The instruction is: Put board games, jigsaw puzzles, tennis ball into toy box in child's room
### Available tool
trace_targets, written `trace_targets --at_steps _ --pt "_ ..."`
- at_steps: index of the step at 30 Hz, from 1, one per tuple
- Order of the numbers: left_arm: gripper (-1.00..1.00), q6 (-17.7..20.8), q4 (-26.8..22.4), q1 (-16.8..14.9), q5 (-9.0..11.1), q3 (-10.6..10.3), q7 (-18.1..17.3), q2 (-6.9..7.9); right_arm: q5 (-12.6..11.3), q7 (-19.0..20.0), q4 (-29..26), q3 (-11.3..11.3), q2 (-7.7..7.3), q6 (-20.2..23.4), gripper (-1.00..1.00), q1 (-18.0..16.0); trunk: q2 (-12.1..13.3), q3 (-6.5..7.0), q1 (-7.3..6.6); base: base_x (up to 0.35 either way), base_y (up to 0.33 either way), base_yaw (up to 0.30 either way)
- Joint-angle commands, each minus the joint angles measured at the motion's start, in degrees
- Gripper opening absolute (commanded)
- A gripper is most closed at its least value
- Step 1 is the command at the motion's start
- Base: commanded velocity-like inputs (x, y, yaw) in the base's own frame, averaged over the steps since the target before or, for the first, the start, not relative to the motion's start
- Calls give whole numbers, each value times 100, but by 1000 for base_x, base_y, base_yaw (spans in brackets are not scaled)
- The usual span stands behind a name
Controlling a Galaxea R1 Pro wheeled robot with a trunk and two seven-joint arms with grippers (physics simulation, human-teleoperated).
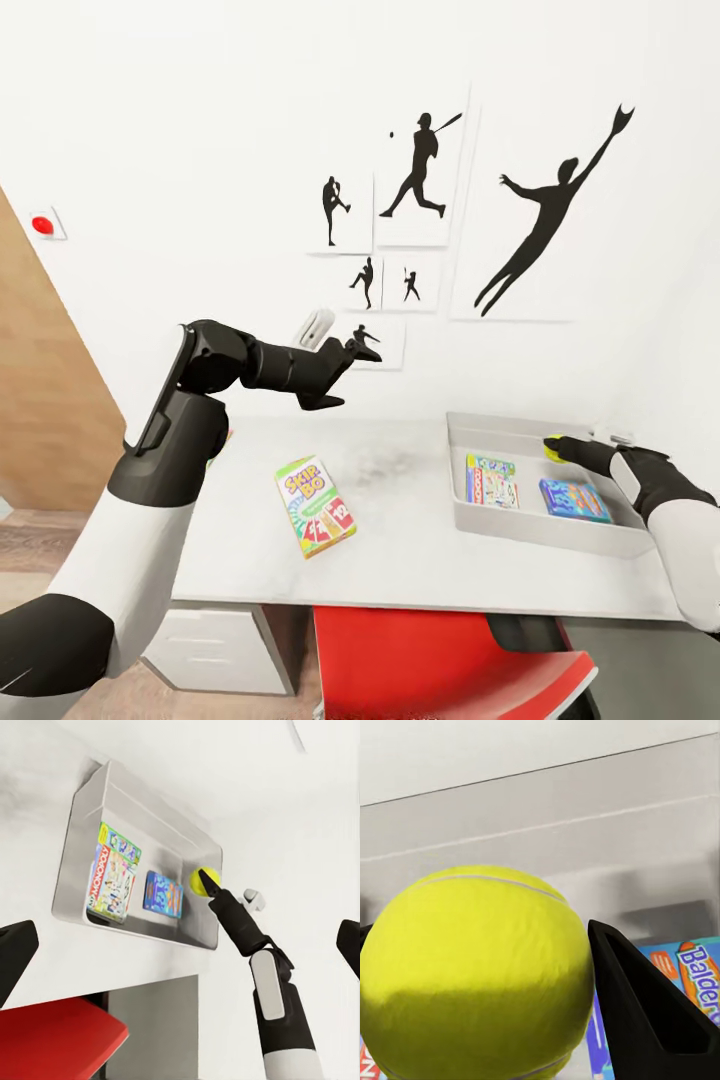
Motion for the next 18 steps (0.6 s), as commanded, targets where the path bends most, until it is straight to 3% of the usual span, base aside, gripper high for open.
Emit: trace_targets --at_steps 1,7,11,18 --pt "100 47 0 -6 24 15 30 -3 41 35 4 -51 6 15 -100 -6 -14 -22 3 0 0 0" --pt "100 40 -27 -1 34 50 -31 2 37 18 46 -64 15 -39 -100 -14 -14 -78 3 0 0 0" --pt "100 41 -39 5 33 50 -32 11 41 -403 50 -75 -1 -37 -100 -146 -14 -115 3 0 0 0" --pt "100 48 -37 7 32 44 -35 7 96 -522 58 -70 -21 -22 -100 -406 -14 -180 3 0 0 0"
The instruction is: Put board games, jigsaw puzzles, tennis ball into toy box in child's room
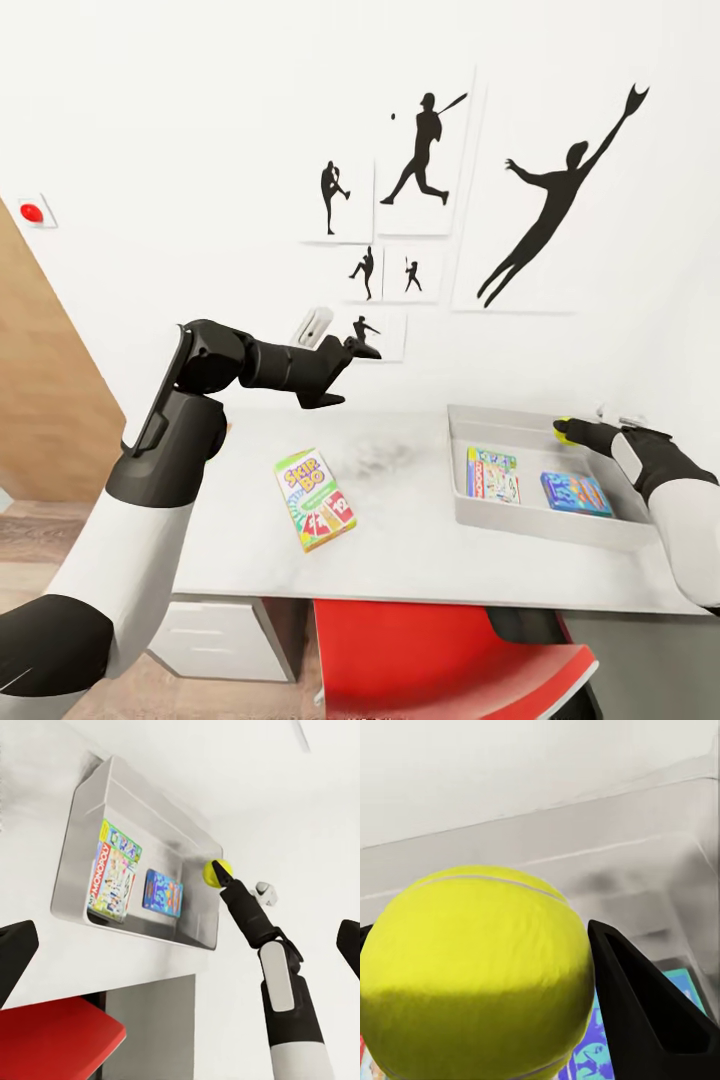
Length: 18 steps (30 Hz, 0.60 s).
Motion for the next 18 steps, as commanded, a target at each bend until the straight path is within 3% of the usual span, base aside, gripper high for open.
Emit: trace_targets --at_steps 1,18 --pt "100 51 1 -7 25 3 42 -4 51 30 -8 -44 1 31 -100 -20 -13 -22 3 0 0 0" --pt "100 48 -4 -27 33 -5 48 -21 90 20 2 -1 -9 24 -100 -46 -13 -179 3 0 0 0"
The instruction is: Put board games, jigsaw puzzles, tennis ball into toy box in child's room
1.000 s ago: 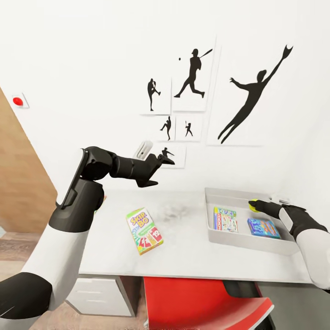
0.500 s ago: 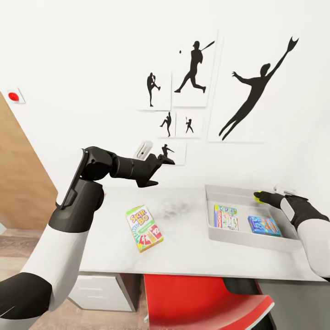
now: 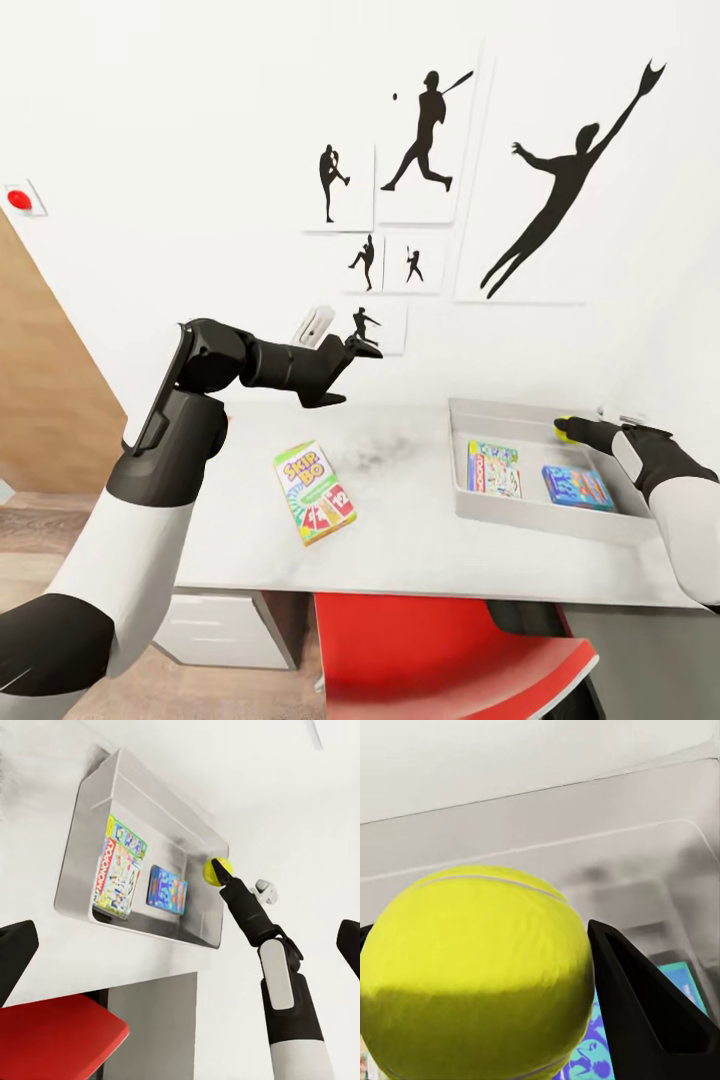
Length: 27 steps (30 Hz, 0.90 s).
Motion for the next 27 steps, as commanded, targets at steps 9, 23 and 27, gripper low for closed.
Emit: trace_targets --at_steps 9,23,27 --pt "100 46 -6 -20 25 6 44 -5 45 35 -8 -53 1 30 -100 -6 -13 -96 3 0 0 0" --pt "100 46 -3 -57 23 14 44 -5 45 35 -8 -45 1 22 -100 -6 -13 -225 3 0 0 0" --pt "100 46 -4 -69 24 14 44 -5 45 35 -8 -46 1 21 -100 -6 -13 -262 3 0 0 0"
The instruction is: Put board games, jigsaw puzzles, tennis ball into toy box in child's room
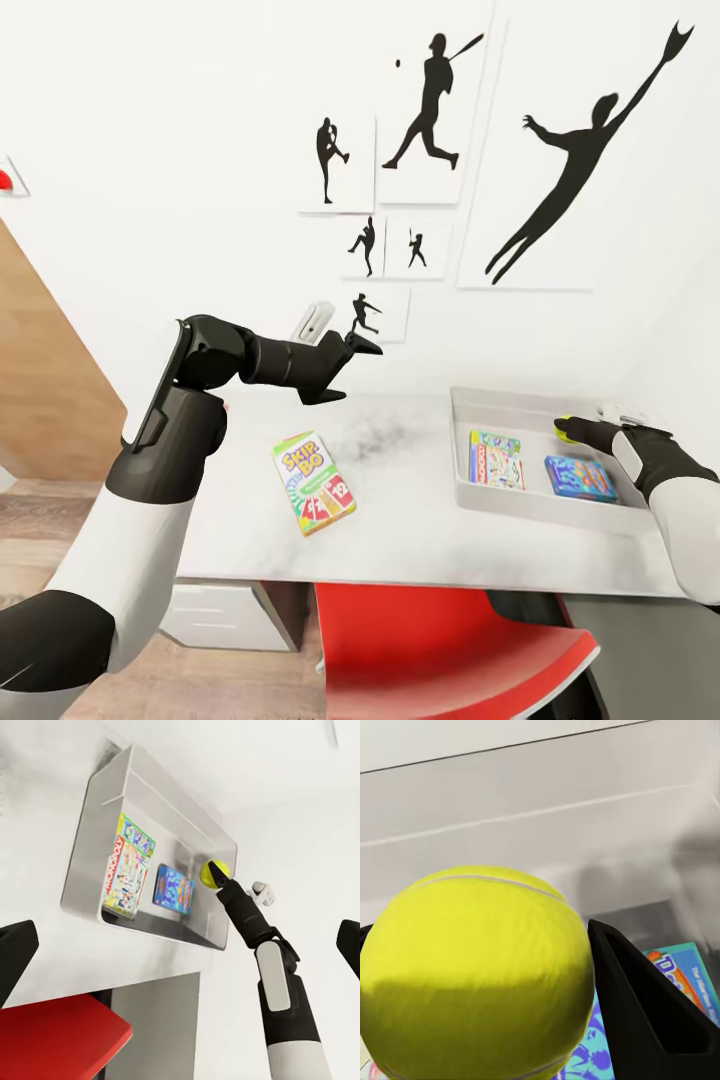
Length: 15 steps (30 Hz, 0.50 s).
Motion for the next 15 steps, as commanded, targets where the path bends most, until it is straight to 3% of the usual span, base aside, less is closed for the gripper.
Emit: trace_targets --at_steps 1,15 --pt "100 50 0 -8 25 6 44 -3 44 35 -9 -46 2 30 -100 -5 -12 -21 3 0 0 0" --pt "100 50 -17 -48 28 6 44 -3 36 35 -43 -61 2 30 -100 -22 -12 -151 3 0 0 0"
